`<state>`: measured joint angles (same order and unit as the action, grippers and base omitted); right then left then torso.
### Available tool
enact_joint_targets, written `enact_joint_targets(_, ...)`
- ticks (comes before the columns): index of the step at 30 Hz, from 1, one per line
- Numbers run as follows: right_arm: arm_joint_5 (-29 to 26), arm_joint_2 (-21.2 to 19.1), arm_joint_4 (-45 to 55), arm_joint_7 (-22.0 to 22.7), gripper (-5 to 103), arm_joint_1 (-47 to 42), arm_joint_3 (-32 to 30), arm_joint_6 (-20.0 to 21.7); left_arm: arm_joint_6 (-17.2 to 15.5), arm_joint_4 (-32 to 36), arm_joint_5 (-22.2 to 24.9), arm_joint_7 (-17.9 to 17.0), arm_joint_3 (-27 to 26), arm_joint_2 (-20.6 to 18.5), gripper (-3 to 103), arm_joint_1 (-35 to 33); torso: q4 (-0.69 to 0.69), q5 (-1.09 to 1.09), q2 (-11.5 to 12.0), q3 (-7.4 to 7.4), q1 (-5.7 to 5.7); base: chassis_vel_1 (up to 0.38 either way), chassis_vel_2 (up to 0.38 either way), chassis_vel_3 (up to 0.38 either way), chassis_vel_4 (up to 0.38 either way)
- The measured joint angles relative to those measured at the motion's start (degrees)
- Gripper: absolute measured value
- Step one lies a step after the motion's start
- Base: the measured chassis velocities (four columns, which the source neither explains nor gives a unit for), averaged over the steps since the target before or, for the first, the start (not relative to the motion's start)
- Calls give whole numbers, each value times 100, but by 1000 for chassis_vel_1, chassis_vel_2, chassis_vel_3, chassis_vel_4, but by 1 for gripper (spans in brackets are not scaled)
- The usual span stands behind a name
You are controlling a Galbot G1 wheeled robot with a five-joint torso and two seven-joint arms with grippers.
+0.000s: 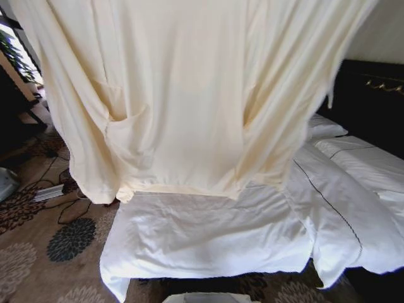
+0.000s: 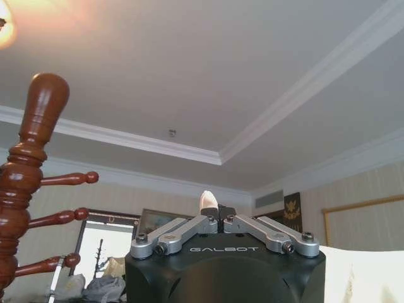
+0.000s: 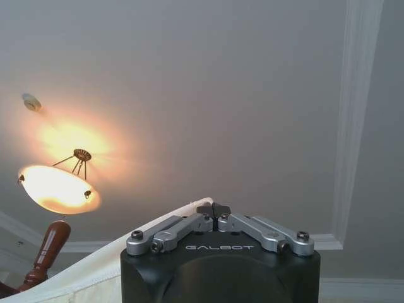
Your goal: Pick up the clothes from the bed and hang them on the clothes hanger.
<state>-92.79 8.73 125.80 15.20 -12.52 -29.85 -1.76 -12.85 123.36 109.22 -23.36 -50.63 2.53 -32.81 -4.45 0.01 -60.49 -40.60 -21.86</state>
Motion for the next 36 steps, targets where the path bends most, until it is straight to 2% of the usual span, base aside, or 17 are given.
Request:
enact_joint_targets(6,817,40,-11,204,0,-1120,-60,393,-65,306,-354,-194,131,369,0,-746,-3,-3,1,-2,-2,0,0,0,0)
enact_joint_targets(8,1366,260,-249,147,0,-1754,162,469,-154,355,-731,-242,401,687,0,-1128,0,0,1,-2,-2,0,0,0,0)
enact_joint_targets(11,1773,495,-523,49,0,-1983,482,539,-237,240,-998,-250,839,983,0,-1201,0,1,1,-1,-2,0,0,0,0)
enact_joint_targets(12,2197,885,-936,-60,0,-1990,1139,578,-324,-12,-1361,-253,1577,1336,0,-1109,-4,-3,0,-1,-1,0,0,0,0)
enact_joint_targets(14,2596,1414,-1529,-111,0,-1743,2073,593,-396,-421,-1872,-272,2475,1813,0,-886,-3,2,2,-3,-2,0,0,0,0)
enact_joint_targets(15,2758,1723,-1792,-115,0,-1606,2459,575,-426,-635,-2083,-306,2859,2059,0,-745,1,2,3,-4,-3,0,0,0,0)
enact_joint_targets(16,2758,1723,-1792,-115,0,-1606,2459,575,-426,-635,-2083,-306,2859,2059,0,-745,1,2,3,-4,-3,0,0,0,0)
enact_joint_targets(18,3228,2704,-2846,-115,0,-1207,3476,391,-477,-1482,-2677,-494,3990,2972,0,-269,2,-4,4,-5,-5,0,0,0,0)
enact_joint_targets(21,3714,3745,-4077,-248,0,-846,4197,47,-436,-2579,-3224,-635,4751,3818,0,199,0,0,4,-5,-6,0,0,0,0)
enact_joint_targets(22,3714,3745,-4077,-248,0,-846,4197,47,-436,-2579,-3224,-635,4751,3818,0,199,0,0,4,-5,-6,0,0,0,0)
enact_joint_targets(23,3930,4135,-4595,-344,0,-703,4406,-86,-416,-3028,-3397,-678,4971,4195,0,391,3,-3,4,-6,-6,0,0,0,0)
enact_joint_targets(26,4272,4716,-5500,-516,0,-420,4692,-301,-395,-3670,-3616,-703,5248,4823,0,745,2,-2,4,-4,-5,0,0,0,0)
enact_joint_targets(27,4272,4716,-5500,-516,0,-420,4692,-301,-395,-3670,-3616,-703,5248,4823,0,745,2,-2,4,-4,-5,0,0,0,0)
enact_joint_targets(29,4575,5070,-6082,-648,0,-255,4784,-478,-386,-4016,-3739,-748,5366,5200,0,988,-4,-3,3,-3,-3,0,0,0,0)
enact_joint_targets(32,4931,5568,-6592,-739,0,-101,4832,-618,-384,-4420,-3790,-1040,5532,5739,0,1377,-3,0,3,-3,-2,0,0,0,0)
enact_joint_targets(33,4931,5568,-6592,-739,0,-101,4832,-618,-384,-4420,-3790,-1040,5532,5739,0,1377,-3,0,3,-3,-2,0,0,0,0)
enact_joint_targets(36,4951,5841,-6588,-742,0,-55,4868,-625,-391,-4763,-3855,-1348,5671,6221,0,1653,4,0,3,-2,-3,0,0,0,0)
